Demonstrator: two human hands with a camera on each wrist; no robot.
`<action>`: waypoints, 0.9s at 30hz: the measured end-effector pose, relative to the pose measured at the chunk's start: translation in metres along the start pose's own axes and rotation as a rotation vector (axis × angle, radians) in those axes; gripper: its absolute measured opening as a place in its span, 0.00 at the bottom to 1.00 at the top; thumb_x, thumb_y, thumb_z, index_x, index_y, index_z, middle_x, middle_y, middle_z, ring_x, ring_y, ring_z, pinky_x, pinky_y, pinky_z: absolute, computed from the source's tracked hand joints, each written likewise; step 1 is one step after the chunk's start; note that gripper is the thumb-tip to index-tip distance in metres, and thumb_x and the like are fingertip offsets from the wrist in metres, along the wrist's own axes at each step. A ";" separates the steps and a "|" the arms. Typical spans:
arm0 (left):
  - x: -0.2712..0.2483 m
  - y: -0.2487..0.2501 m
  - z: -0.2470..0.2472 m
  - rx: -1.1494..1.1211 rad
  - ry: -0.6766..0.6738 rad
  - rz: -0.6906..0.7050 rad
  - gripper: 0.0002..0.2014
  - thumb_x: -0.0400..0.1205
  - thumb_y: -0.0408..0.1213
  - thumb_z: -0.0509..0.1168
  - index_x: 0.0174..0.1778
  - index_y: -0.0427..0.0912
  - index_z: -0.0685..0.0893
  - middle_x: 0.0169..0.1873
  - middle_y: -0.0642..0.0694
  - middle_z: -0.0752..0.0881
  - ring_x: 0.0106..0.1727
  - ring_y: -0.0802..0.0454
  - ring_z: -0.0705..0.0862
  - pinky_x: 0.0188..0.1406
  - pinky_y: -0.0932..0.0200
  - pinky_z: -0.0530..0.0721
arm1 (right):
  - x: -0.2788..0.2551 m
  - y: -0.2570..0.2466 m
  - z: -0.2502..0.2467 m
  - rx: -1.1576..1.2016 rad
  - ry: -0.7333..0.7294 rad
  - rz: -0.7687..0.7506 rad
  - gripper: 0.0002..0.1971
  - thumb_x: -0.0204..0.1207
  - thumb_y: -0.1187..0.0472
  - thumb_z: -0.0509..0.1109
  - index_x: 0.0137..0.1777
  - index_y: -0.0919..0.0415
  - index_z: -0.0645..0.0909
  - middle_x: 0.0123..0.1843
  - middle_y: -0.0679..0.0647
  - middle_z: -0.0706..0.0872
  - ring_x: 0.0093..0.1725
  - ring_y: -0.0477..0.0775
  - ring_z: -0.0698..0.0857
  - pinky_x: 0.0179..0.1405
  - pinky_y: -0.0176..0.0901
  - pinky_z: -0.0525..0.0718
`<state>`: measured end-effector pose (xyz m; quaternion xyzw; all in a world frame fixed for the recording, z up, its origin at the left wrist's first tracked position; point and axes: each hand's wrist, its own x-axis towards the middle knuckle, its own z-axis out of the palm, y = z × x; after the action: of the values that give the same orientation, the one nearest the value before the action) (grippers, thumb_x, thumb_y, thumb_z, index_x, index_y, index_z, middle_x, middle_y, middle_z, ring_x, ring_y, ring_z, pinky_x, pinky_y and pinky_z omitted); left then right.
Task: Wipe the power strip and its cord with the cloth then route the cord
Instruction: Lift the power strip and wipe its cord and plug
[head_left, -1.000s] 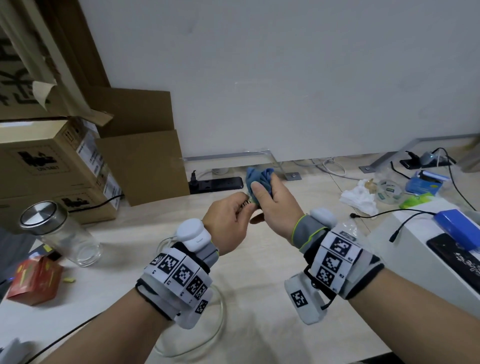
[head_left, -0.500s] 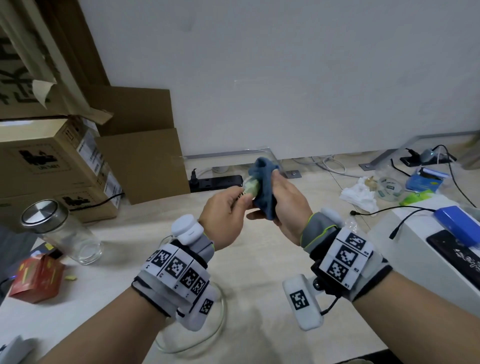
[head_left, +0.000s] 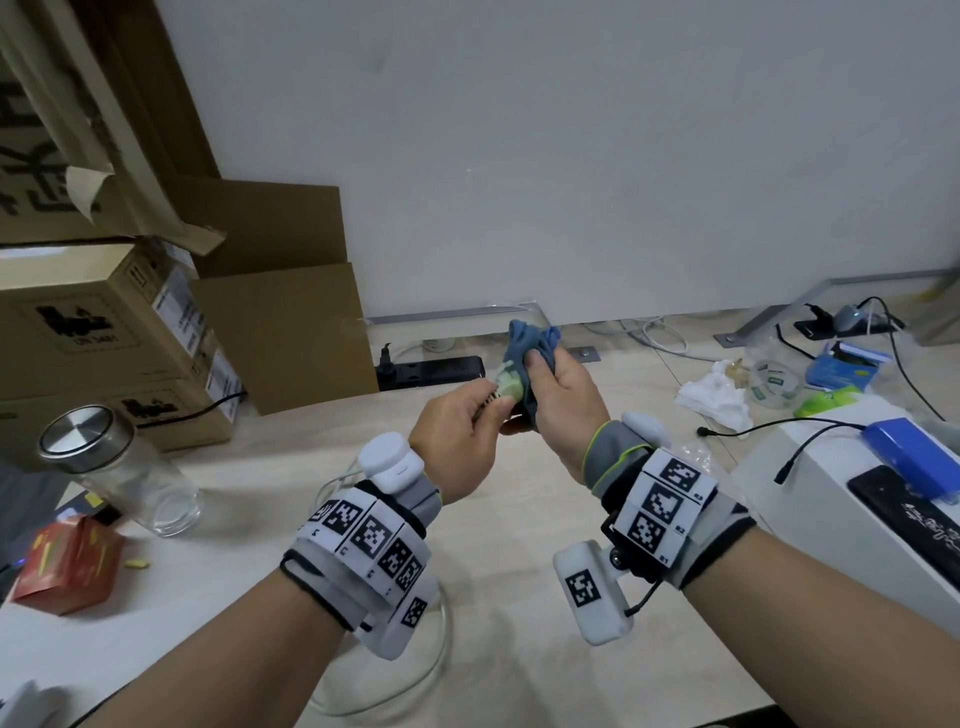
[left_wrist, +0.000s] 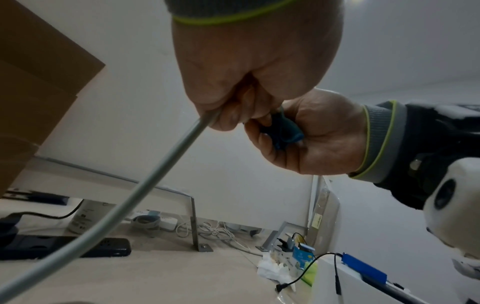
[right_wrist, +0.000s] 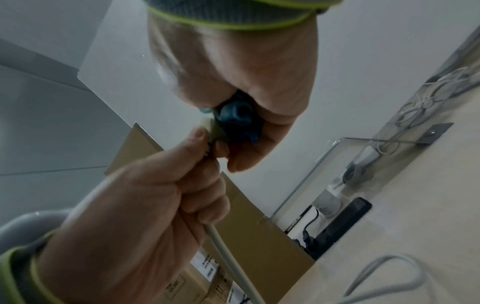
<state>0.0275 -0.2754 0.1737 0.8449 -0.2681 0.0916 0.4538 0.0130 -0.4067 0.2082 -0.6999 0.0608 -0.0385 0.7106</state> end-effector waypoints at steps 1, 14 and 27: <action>0.002 -0.002 -0.002 -0.017 0.009 -0.022 0.13 0.84 0.41 0.58 0.34 0.45 0.74 0.24 0.54 0.77 0.29 0.61 0.78 0.28 0.69 0.72 | -0.001 0.001 0.001 0.018 -0.063 -0.004 0.09 0.87 0.61 0.54 0.58 0.57 0.76 0.45 0.57 0.85 0.37 0.55 0.86 0.36 0.53 0.89; -0.004 -0.012 -0.009 -0.027 0.029 -0.038 0.15 0.83 0.46 0.54 0.37 0.42 0.77 0.28 0.49 0.80 0.30 0.52 0.78 0.28 0.59 0.73 | 0.001 0.000 0.004 0.157 -0.143 0.068 0.13 0.87 0.55 0.52 0.53 0.54 0.79 0.46 0.57 0.87 0.40 0.57 0.86 0.39 0.53 0.87; -0.009 -0.003 -0.004 0.077 0.045 0.055 0.13 0.84 0.43 0.56 0.38 0.41 0.77 0.25 0.61 0.74 0.28 0.65 0.76 0.27 0.75 0.67 | 0.007 0.005 0.009 0.018 0.063 0.018 0.11 0.86 0.56 0.56 0.48 0.55 0.80 0.39 0.56 0.85 0.37 0.55 0.85 0.37 0.52 0.89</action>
<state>0.0220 -0.2673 0.1704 0.8519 -0.2771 0.1333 0.4240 0.0212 -0.3992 0.2028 -0.6915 0.0891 -0.0548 0.7148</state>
